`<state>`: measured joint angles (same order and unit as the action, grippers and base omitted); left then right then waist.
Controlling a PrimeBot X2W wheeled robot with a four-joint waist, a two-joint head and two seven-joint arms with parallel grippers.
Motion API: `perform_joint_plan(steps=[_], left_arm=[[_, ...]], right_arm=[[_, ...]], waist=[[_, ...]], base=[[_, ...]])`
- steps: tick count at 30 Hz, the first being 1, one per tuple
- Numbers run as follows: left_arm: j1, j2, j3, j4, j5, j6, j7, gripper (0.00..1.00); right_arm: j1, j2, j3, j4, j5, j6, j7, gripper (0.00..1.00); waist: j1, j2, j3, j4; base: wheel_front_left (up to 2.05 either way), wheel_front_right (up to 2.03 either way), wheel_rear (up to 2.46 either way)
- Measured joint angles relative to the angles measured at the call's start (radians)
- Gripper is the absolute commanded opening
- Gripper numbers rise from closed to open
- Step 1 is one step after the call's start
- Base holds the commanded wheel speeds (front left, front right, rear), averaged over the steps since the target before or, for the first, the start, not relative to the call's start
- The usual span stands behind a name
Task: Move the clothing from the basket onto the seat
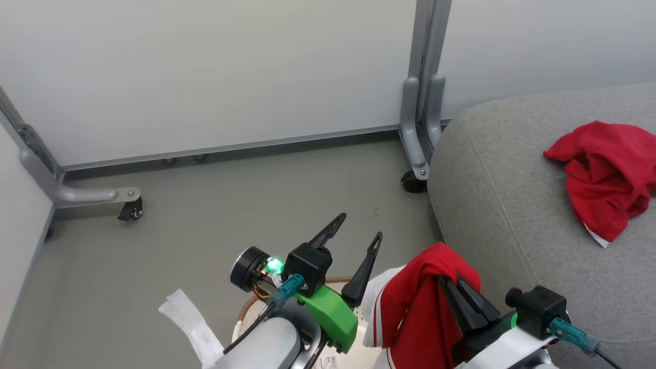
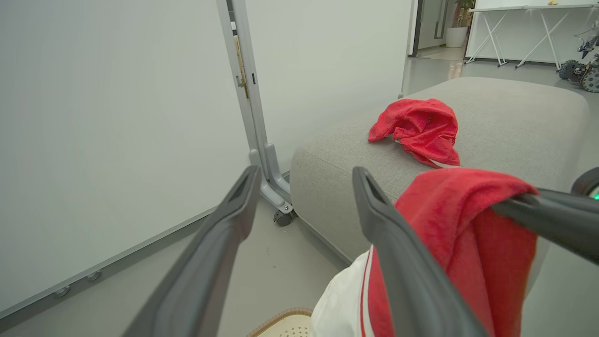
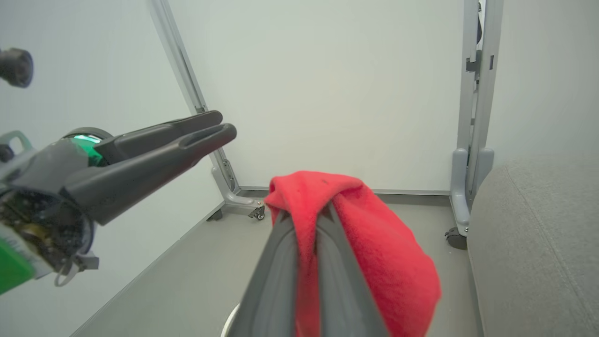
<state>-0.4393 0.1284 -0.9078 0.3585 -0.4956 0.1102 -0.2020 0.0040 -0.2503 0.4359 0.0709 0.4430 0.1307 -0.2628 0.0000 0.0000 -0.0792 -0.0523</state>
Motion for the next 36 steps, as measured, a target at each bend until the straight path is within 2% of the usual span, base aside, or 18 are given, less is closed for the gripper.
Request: perform_joint_plan(steps=[7, 13, 20, 28, 36], left_arm=[[0.020, 0.012, 0.008, 0.007, -0.004, 0.006, -0.024, 1.00], [0.038, 0.026, 0.032, -0.003, 0.007, 0.019, -0.048, 1.00], [0.116, 0.045, 0.123, -0.090, 0.068, 0.050, -0.060, 1.00], [0.243, 0.056, 0.183, -0.122, 0.141, 0.008, -0.060, 1.00], [0.279, 0.069, 0.205, -0.148, 0.225, -0.040, -0.060, 1.00]], right_arm=[[0.002, -0.013, -0.054, -0.033, -0.023, 0.000, 0.000, 0.00], [0.015, -0.021, -0.106, -0.067, -0.043, 0.000, 0.000, 0.00], [0.047, -0.021, -0.157, -0.116, -0.058, 0.000, 0.000, 0.00], [0.108, -0.008, -0.240, -0.167, -0.066, 0.000, 0.000, 0.00], [0.139, 0.023, -0.332, -0.221, -0.067, 0.000, 0.000, 0.00]], waist=[[0.0000, 0.0000, 0.017, -0.081], [0.0000, 0.0000, 0.036, -0.180], [0.0000, 0.0000, 0.062, -0.304], [0.0000, 0.0000, 0.107, -0.417], [0.0000, 0.0000, 0.186, -0.447]], base=[[0.00, 0.00, 0.00], [0.00, 0.00, 0.00], [0.00, 0.00, 0.00], [0.00, 0.00, 0.00], [0.00, 0.00, 0.00]])
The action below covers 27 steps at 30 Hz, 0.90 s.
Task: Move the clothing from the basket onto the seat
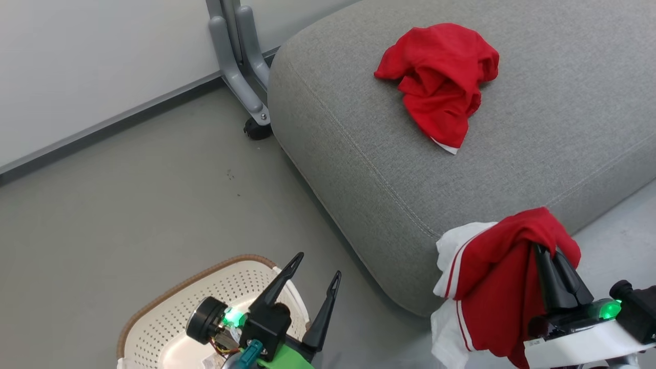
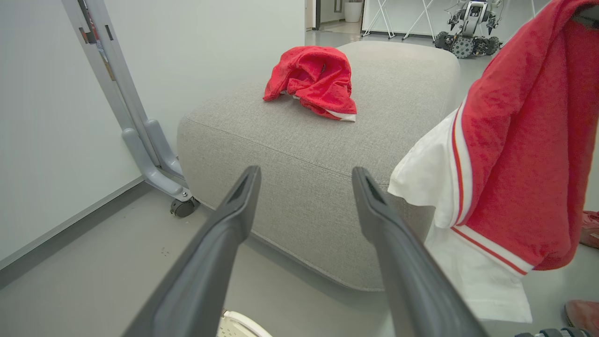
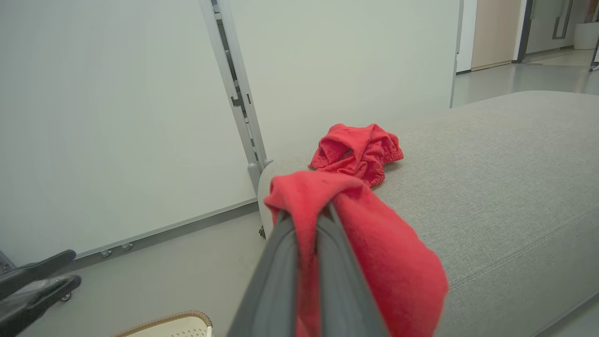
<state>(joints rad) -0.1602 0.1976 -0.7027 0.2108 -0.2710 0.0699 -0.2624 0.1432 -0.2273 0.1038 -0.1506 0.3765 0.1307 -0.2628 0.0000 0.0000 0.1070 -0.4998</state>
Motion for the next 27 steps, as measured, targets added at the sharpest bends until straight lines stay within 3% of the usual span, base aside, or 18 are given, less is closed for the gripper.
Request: perform_joint_plan(steps=[5, 9, 16, 23, 27], left_arm=[[0.005, 0.012, -0.011, -0.009, 0.050, -0.016, 0.000, 1.00], [-0.012, 0.025, -0.020, -0.015, 0.090, -0.026, 0.000, 1.00], [-0.089, 0.051, -0.041, -0.041, 0.141, -0.040, 0.007, 1.00], [-0.171, 0.077, -0.044, -0.088, 0.175, -0.052, 0.041, 1.00], [-0.193, 0.094, -0.040, -0.105, 0.183, -0.051, 0.050, 1.00]], right_arm=[[-0.040, -0.009, -0.051, -0.023, -0.019, 0.000, 0.000, 0.00], [-0.168, -0.049, -0.099, -0.016, -0.016, 0.000, 0.000, 0.00], [-0.607, -0.221, -0.135, 0.088, 0.021, 0.001, 0.000, 0.00], [-1.065, -0.343, -0.151, 0.319, 0.070, 0.001, 0.000, 0.00], [-1.208, -0.368, -0.141, 0.472, 0.061, 0.001, 0.000, 0.00]], waist=[[0.0000, 0.0000, 0.052, 0.014], [0.0000, 0.0000, 0.103, 0.035], [0.0001, 0.0000, 0.210, 0.073], [0.0002, 0.0001, 0.332, 0.116], [0.0002, 0.0000, 0.403, 0.144]], base=[[0.00, 0.00, 0.00], [0.00, 0.00, 0.00], [0.00, 0.00, 0.00], [0.00, 0.00, 0.00], [0.00, 0.00, 0.00]])
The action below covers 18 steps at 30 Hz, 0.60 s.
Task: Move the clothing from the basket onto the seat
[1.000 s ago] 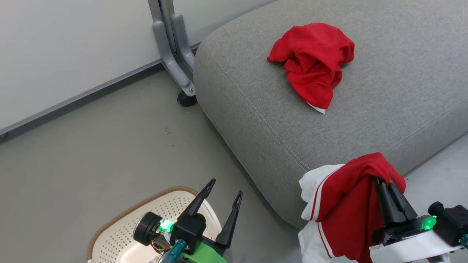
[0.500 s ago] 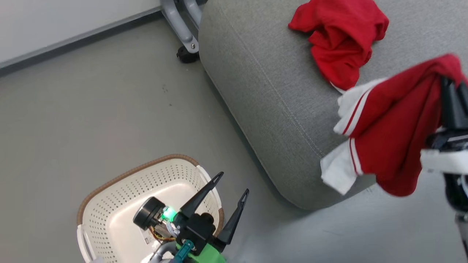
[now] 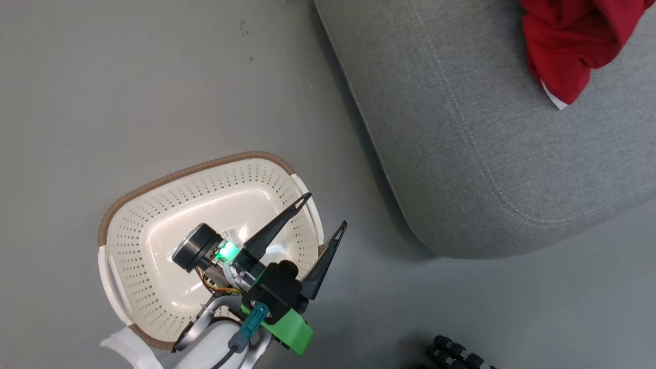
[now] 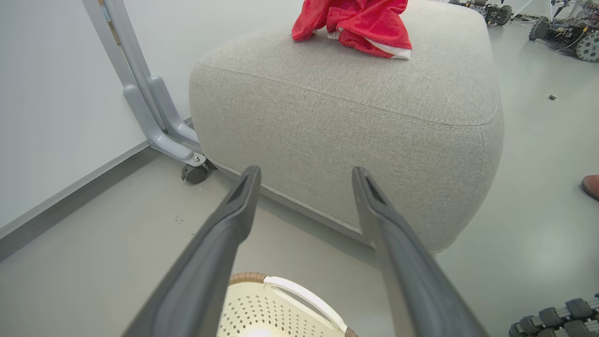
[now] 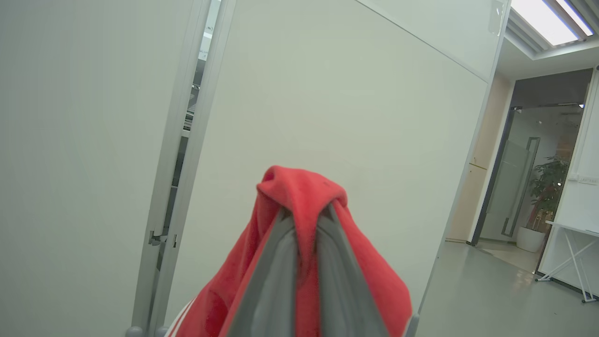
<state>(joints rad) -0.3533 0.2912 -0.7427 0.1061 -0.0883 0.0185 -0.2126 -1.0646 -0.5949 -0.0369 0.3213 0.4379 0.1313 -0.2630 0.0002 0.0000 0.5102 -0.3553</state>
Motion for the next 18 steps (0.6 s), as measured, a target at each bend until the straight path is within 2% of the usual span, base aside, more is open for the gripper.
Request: perform_joint_plan(steps=[3, 6, 12, 13, 14, 15, 16, 18], left_arm=[[-0.002, 0.003, -0.002, -0.002, 0.000, 0.001, 0.000, 1.00], [-0.002, 0.003, -0.002, 0.000, 0.000, 0.008, -0.001, 1.00], [-0.002, -0.004, -0.013, 0.025, -0.002, 0.011, -0.011, 1.00], [-0.002, -0.005, -0.018, 0.029, -0.002, 0.009, -0.013, 1.00], [-0.002, -0.010, -0.024, 0.035, -0.003, 0.008, -0.015, 1.00], [-0.001, -0.019, -0.030, 0.040, -0.007, 0.008, -0.018, 1.00], [0.000, -0.026, -0.031, 0.045, -0.011, 0.008, -0.021, 1.00], [0.009, -0.038, -0.035, 0.060, -0.021, 0.009, -0.026, 1.00]], right_arm=[[-0.010, 0.007, 0.021, 0.117, -0.016, 0.000, 0.000, 0.00], [0.023, 0.031, 0.000, 0.215, -0.036, 0.000, 0.000, 0.00], [0.175, 0.118, -0.063, 0.389, -0.055, 0.000, 0.000, 0.00], [0.189, 0.126, -0.076, 0.397, -0.054, 0.000, 0.000, 0.05], [0.210, 0.136, -0.096, 0.406, -0.052, 0.000, 0.000, 0.35], [0.234, 0.144, -0.116, 0.409, -0.053, 0.000, 0.000, 0.57], [0.253, 0.149, -0.137, 0.408, -0.057, 0.000, 0.000, 1.00], [0.302, 0.156, -0.212, 0.369, -0.092, 0.000, 0.000, 1.00]], waist=[[0.0000, 0.0000, 0.043, 0.023], [0.0000, 0.0000, 0.073, 0.047], [0.0000, 0.0000, 0.082, 0.083], [-0.0001, 0.0000, 0.077, 0.085], [-0.0001, 0.0000, 0.070, 0.087], [-0.0001, 0.0000, 0.061, 0.089], [-0.0001, 0.0000, 0.053, 0.090], [-0.0001, 0.0000, 0.027, 0.092]], base=[[0.00, 0.00, 0.00], [0.00, 0.00, 0.00], [0.00, 0.00, 0.00], [0.00, 0.00, 0.00], [0.00, 0.00, 0.00], [0.00, 0.00, 0.00], [0.00, 0.00, 0.00], [0.00, 0.00, 0.00]])
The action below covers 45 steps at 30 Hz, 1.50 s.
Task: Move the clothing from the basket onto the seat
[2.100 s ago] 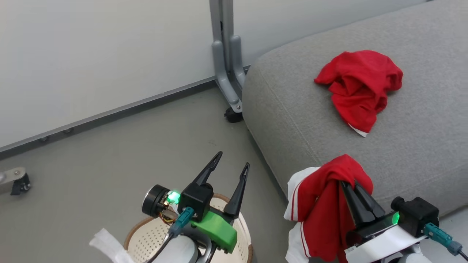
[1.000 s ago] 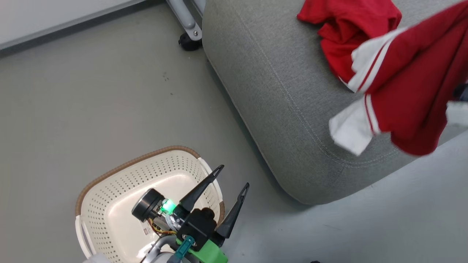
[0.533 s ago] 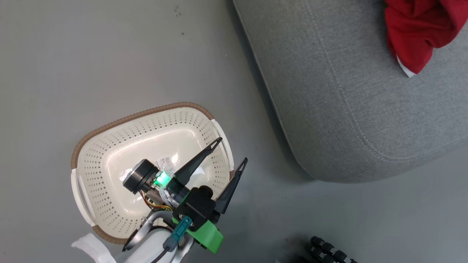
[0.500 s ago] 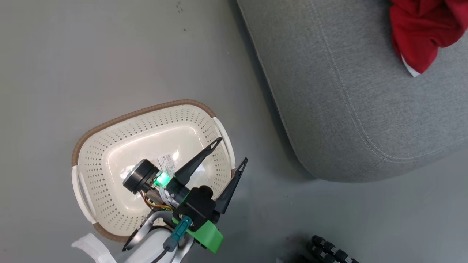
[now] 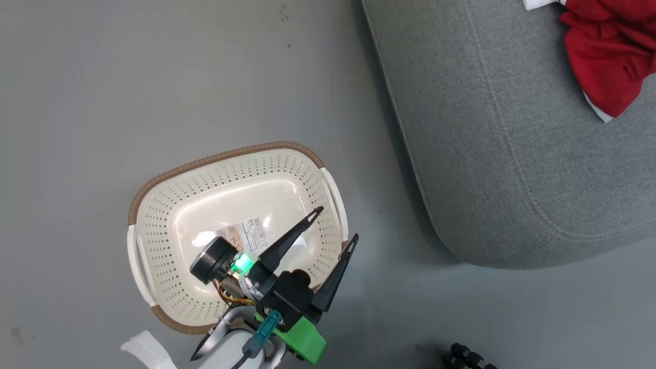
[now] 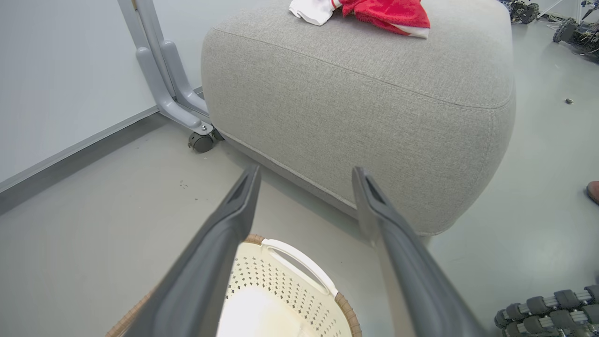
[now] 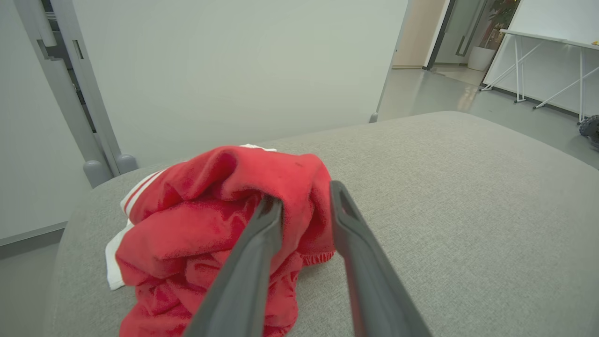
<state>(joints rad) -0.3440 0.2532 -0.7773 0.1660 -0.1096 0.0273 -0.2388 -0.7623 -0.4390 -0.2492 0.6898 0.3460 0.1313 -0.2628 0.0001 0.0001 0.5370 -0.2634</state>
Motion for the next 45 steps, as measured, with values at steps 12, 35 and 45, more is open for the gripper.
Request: perform_joint_plan(steps=[12, 35, 45], left_arm=[[0.128, -0.128, 0.074, 0.035, -0.143, 0.014, -0.023, 1.00], [0.496, -0.203, 0.523, -0.050, -0.205, 0.003, -0.025, 1.00], [0.567, -0.203, 0.565, -0.113, -0.104, -0.037, -0.025, 1.00]], right_arm=[[0.484, 0.109, 0.019, -0.238, -0.107, 0.000, 0.000, 1.00], [0.902, 0.361, 0.346, -0.577, -0.112, 0.000, 0.000, 1.00], [0.942, 0.351, 0.340, -0.620, -0.146, 0.000, 0.000, 1.00]], waist=[[-0.0002, 0.0000, -0.219, 0.017], [-0.0002, 0.0000, -0.598, 0.242], [-0.0002, 0.0000, -0.690, 0.285]], base=[[0.00, 0.00, 0.00], [0.00, 0.00, 0.00], [0.00, 0.00, 0.00]])
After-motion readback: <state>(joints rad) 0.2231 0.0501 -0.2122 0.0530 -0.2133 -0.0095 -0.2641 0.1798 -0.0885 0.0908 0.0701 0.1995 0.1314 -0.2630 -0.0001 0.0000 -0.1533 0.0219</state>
